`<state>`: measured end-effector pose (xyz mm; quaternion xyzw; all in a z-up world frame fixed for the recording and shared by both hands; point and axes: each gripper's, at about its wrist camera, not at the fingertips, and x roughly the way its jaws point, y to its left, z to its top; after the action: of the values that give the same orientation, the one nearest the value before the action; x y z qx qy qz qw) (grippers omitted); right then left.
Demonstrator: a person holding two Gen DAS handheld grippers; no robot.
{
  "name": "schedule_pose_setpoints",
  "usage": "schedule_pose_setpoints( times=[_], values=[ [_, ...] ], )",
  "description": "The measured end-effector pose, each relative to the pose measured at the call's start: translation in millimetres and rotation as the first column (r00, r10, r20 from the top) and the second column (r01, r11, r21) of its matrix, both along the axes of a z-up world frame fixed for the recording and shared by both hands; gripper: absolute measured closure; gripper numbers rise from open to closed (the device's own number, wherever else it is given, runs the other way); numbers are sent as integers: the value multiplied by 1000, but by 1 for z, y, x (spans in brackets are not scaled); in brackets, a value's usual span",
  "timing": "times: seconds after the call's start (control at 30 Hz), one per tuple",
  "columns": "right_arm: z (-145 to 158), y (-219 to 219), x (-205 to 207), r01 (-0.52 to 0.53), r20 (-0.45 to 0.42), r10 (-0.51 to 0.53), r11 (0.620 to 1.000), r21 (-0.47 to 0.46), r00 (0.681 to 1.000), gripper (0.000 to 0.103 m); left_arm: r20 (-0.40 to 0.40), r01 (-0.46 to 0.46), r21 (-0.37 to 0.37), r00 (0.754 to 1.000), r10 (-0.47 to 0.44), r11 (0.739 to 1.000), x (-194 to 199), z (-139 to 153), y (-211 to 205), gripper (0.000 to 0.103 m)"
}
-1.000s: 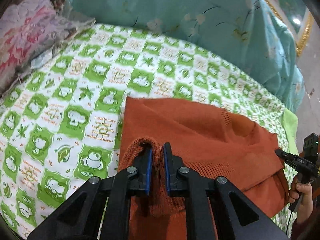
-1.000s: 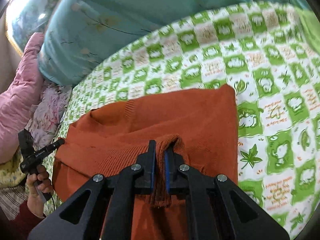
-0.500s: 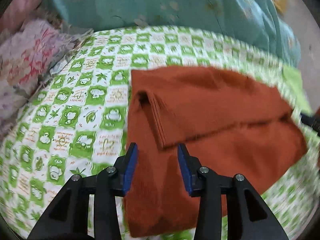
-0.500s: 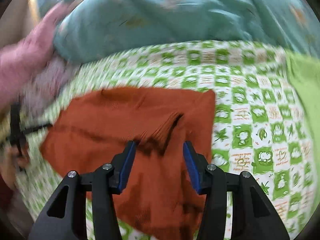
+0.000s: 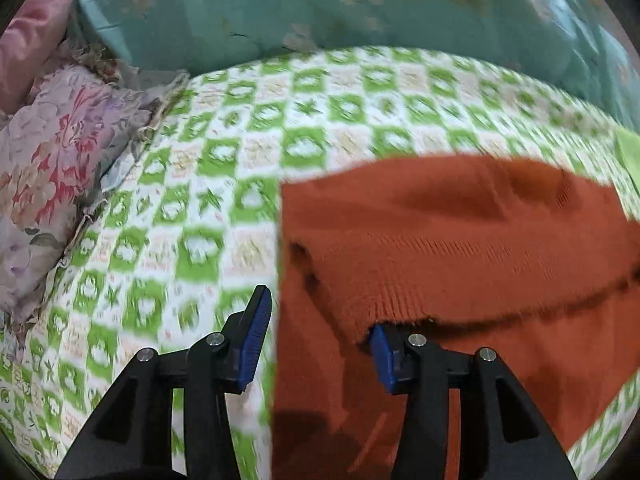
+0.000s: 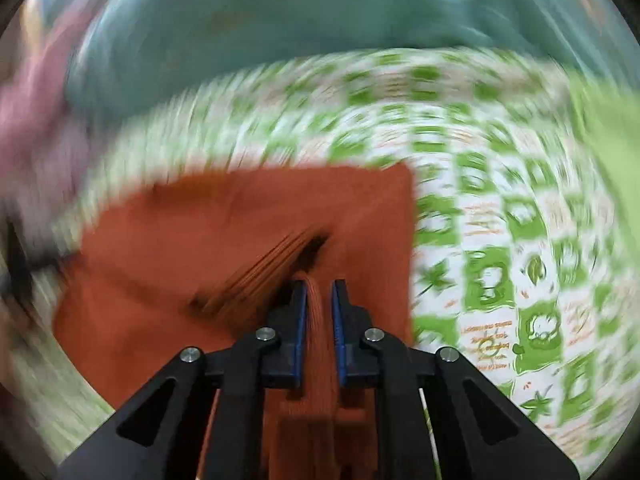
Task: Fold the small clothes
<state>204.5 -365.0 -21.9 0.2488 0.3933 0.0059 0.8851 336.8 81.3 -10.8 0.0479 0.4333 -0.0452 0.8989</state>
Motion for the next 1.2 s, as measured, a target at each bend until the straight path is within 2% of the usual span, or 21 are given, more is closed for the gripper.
schedule_pose_setpoints(
  times=[0.1, 0.23, 0.27, 0.3, 0.33, 0.37, 0.43, 0.5, 0.53, 0.57, 0.6, 0.63, 0.67, 0.73, 0.8, 0.9, 0.97, 1.03, 1.07, 1.1, 1.2],
  values=[
    [-2, -27, 3, 70, -3, -70, 996, 50, 998, 92, -21, -62, -67, 998, 61, 996, 22, 0, 11, 55],
    [9, -16, -3, 28, 0, -28, 1000, 13, 1000, 91, -49, -133, -167, 991, 127, 977, 33, 0, 25, 53],
    [14, -6, -10, -3, 17, 3, 1000, 6, 1000, 86, -49, -140, -177, 990, 133, 974, 35, 0, 26, 53],
    [18, 4, -14, -32, 30, 32, 999, -15, 999, 69, -48, -144, -176, 989, 137, 974, 36, 0, 25, 53],
    [23, 18, -21, -66, 47, 69, 996, -66, 996, 57, -48, -142, -172, 990, 136, 975, 37, 0, 23, 53],
    [25, 30, -25, -85, 51, 91, 990, -109, 995, 36, -48, -140, -166, 990, 134, 976, 38, 0, 21, 53],
    [27, 60, -34, -171, 40, 186, 954, -248, 982, 33, -49, -143, -152, 989, 137, 978, 40, 0, 18, 52],
    [21, 82, -35, -249, -10, 261, 910, -331, 965, 33, -55, -158, -175, 987, 150, 972, 39, 2, 21, 52],
    [15, 93, -33, -279, -55, 280, 882, -379, 959, 33, -55, -162, -188, 986, 155, 969, 37, 3, 23, 52],
    [10, 98, -31, -291, -85, 281, 867, -406, 956, 46, -54, -162, -188, 986, 155, 969, 37, 4, 24, 52],
    [5, 101, -26, -301, -122, 275, 854, -424, 954, 86, -50, -158, -179, 987, 152, 971, 34, 4, 24, 50],
    [3, 95, -22, -287, -133, 254, 871, -399, 958, 99, -46, -151, -161, 988, 146, 975, 31, 5, 24, 50],
    [3, 85, -22, -259, -115, 233, 896, -360, 966, 98, -46, -146, -147, 989, 141, 978, 28, 5, 25, 49],
    [9, 34, -25, -93, -38, 88, 987, -132, 995, 98, -46, -136, -130, 990, 131, 982, 21, 4, 28, 49],
    [4, -5, -29, 54, -36, -55, 998, -8, 998, 98, -49, -133, -114, 991, 128, 985, 9, 3, 33, 49],
    [-5, -20, -37, 63, -57, -59, 995, 73, 997, 96, -76, -136, -123, 989, 128, 983, -9, -1, 45, 49],
    [-5, -13, -45, 49, -69, -46, 998, 32, 997, 89, -90, -142, -147, 988, 129, 979, -28, -2, 53, 48],
    [-2, -5, -59, 28, -54, -26, 999, 26, 998, 71, -94, -144, -165, 987, 130, 976, -52, -5, 60, 45],
    [1, -2, -65, 24, -36, -23, 999, 30, 999, 54, -96, -150, -173, 986, 135, 973, -68, -7, 63, 42],
    [4, 2, -68, 23, -22, -23, 1000, 7, 999, 42, -102, -158, -181, 985, 141, 971, -79, -10, 65, 40],
    [15, 26, -67, -19, 4, 20, 989, -150, 1000, 40, -114, -182, -206, 980, 161, 961, -106, -16, 71, 39]
  ],
)
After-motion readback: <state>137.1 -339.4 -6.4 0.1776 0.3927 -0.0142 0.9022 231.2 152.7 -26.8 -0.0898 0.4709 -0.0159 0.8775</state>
